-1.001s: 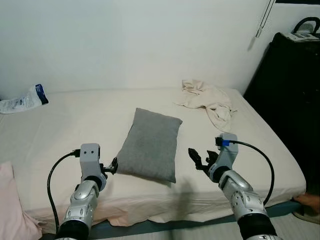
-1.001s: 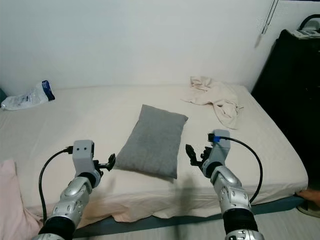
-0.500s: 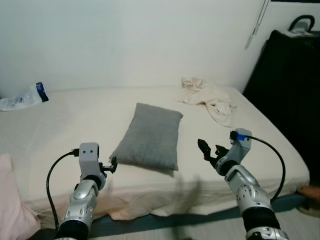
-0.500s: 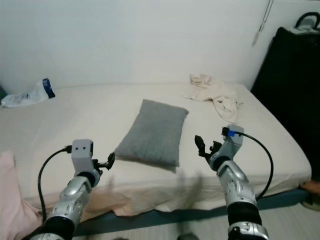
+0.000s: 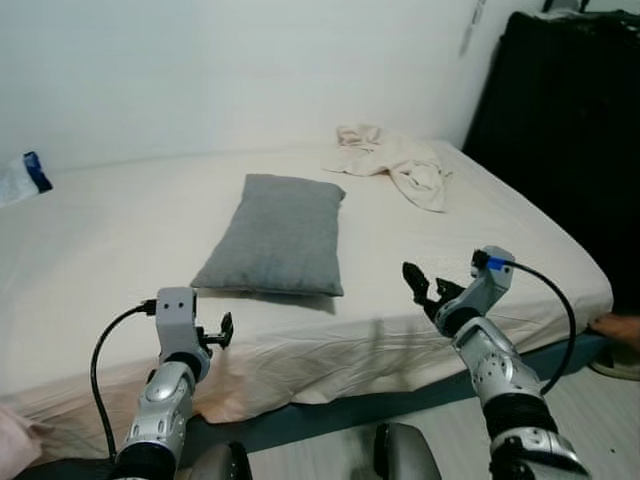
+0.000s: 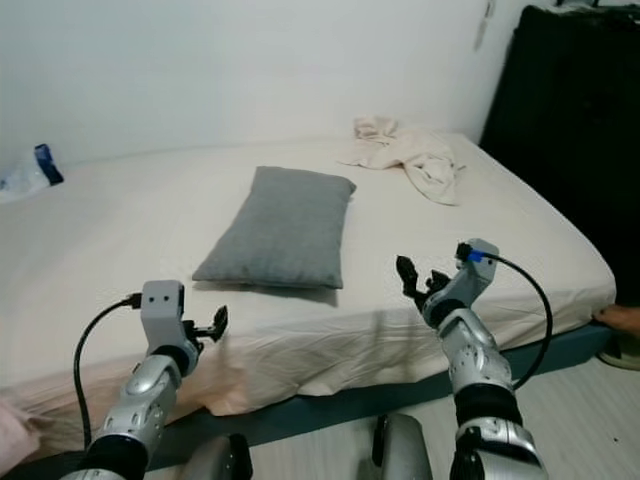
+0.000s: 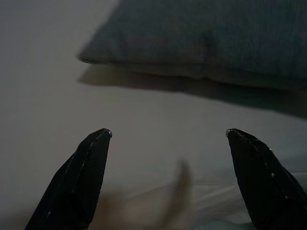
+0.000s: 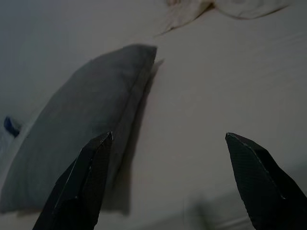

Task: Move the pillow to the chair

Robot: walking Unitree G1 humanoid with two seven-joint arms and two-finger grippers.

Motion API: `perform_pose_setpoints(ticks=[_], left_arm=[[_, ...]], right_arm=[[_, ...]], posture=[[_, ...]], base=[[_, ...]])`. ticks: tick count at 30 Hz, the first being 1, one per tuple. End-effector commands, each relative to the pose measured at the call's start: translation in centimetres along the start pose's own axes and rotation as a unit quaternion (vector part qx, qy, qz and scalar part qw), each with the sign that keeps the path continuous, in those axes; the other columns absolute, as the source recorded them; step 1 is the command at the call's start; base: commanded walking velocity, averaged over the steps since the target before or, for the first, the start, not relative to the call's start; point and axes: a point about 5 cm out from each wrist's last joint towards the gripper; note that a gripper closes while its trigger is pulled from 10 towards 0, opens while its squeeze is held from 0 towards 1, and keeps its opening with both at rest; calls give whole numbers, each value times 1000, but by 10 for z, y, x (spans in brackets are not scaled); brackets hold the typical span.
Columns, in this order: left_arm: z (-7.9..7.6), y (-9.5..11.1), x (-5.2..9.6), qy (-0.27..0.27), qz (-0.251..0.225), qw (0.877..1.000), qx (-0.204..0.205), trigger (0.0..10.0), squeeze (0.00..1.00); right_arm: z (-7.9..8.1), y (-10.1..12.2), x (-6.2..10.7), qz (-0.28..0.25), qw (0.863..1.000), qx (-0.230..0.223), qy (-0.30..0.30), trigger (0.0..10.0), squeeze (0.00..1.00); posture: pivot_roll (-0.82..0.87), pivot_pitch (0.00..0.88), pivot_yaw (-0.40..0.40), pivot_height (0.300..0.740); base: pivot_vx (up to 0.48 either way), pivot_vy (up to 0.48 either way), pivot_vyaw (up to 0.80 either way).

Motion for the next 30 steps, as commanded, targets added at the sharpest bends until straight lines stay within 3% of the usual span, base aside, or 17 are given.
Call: perform_pose_setpoints(ticks=[1,9,11,15,23,30], left_arm=[[8,-3,4,8,2,1000,-2,10000,0],[21,-8,14,17,7,1000,-16,10000,0],[29,-12,23,23,11,999,-23,10000,0],[36,-14,29,30,13,999,-27,10000,0],[55,-17,59,47,21,998,-48,10000,0],[59,-19,72,51,29,997,-51,10000,0]], right_arm=[[-4,1,-1,-5,1000,-13,-5,10000,0],[-2,4,-9,-18,997,-81,6,10000,0],[7,3,-14,-18,992,-117,35,10000,0],[16,2,-18,-13,990,-129,59,10000,0],[48,-1,-31,8,978,-172,118,10000,0],[71,-8,-36,29,972,-174,155,10000,0]], posture=[[-44,46,11,516],[-10,81,21,507],[11,101,24,507],[32,121,25,507],[97,185,29,507],[113,211,32,507]], base=[[0,0,0],[0,0,0],[0,0,0],[0,0,0],[0,0,0],[0,0,0]])
Point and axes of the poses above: a point about 5 cm out from each wrist's last joint towards the gripper, its own x axis pointing back from the gripper into the wrist, its own y axis along the axis of the wrist's last joint, z = x × y
